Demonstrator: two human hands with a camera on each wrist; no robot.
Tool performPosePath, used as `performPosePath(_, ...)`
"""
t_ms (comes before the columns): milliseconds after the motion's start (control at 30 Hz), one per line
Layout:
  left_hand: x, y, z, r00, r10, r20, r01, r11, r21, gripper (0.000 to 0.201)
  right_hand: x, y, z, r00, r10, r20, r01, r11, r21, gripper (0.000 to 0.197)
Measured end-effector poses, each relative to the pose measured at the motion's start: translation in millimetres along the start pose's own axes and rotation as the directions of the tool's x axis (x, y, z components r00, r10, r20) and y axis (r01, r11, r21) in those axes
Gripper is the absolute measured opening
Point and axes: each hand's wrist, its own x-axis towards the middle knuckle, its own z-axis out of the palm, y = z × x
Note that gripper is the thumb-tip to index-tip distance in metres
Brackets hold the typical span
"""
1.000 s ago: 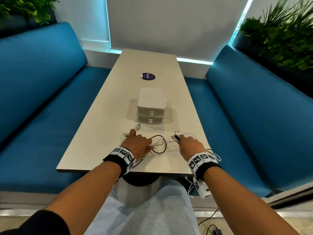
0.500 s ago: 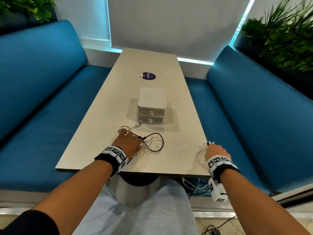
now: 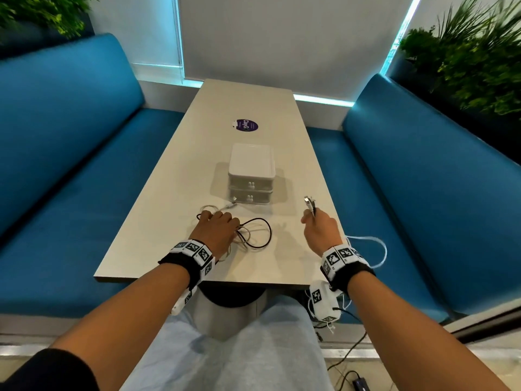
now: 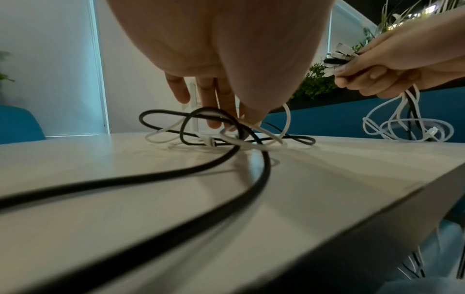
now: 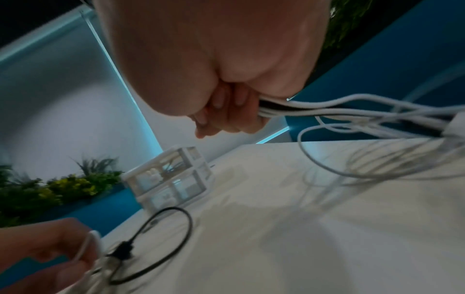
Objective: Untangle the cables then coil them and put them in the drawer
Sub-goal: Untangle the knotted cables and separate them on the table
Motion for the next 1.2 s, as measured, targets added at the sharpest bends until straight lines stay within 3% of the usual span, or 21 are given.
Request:
performPosePath(167, -3.6, -5.7, -9.9, 0.999, -0.014, -0.042, 0.009, 0.995, -0.102, 0.026, -10.5, -16.0, 34.0, 0.985, -0.073, 0.158, 0.076, 0.997, -0.013, 0.031)
performPosePath(300, -12.9, -15.4, -12.6, 0.994, 0.039, 0.099, -0.012, 0.964, -0.264, 0.026, -21.6, -3.2, 57.4, 0.958, -0.072, 0.277, 0.092, 0.994, -0.062, 0.031)
performPosePath(600, -19.3, -28.5, -1.6, 0.992, -0.044, 0.118, 0.093, 0.89, -0.447, 0.019, -18.2, 8.1, 71.1, 0.937, -0.091, 0.337, 0.132, 0.986, -0.099, 0.027)
performPosePath(833, -7.9, -12.7, -17.1, 0.987, -0.155, -0.052, 0.123, 0.915, -0.383, 0.019, -10.6, 6.4, 75.0, 0.917, -0.111, 0.383, 0.183, 0.971, -0.157, 0.028)
performPosePath(900, 0.8, -7.9, -18.1, 0.988, -0.153, -0.022, 0.133, 0.918, -0.373, 0.024, -10.1, 7.4, 77.0, 0.914, -0.1, 0.392, 0.181, 0.968, -0.174, 0.028)
performPosePath(1033, 10.8, -12.0, -13.0, 0.986, -0.073, 0.15, 0.103, 0.974, -0.201, 0.057, -9.6, 8.8, 78.6, 0.908, -0.098, 0.408, 0.196, 0.959, -0.205, 0.026)
performPosePath(1100, 10.7, -17.0, -9.3, 0.973, -0.029, 0.229, 0.05, 0.995, -0.088, 0.06, -9.7, 10.0, 79.5, 0.905, -0.102, 0.412, 0.202, 0.957, -0.207, 0.025)
performPosePath(1200, 14.0, -20.9, -2.0, 0.968, -0.033, 0.248, 0.044, 0.998, -0.039, 0.057, -9.0, 12.0, 80.6, 0.909, -0.102, 0.405, 0.198, 0.959, -0.202, 0.024)
